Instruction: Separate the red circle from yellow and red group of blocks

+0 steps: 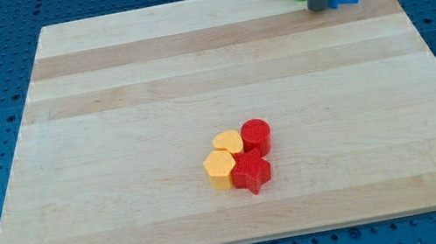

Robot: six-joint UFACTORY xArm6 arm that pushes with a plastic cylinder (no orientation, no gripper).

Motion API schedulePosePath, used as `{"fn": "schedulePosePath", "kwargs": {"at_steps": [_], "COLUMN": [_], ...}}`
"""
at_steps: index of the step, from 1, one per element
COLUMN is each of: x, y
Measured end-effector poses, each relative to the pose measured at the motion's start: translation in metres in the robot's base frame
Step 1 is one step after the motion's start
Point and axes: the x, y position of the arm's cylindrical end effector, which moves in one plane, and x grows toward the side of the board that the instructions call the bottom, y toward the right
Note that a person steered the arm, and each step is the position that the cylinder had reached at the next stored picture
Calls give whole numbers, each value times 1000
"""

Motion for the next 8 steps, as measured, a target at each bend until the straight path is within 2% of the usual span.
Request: {"fn": "schedulePosePath", "kwargs": {"at_steps": [1,3,5,6,7,8], "x": [50,184,295,331,333,307], "y": [-2,11,-66,-122,-193,-208]}}
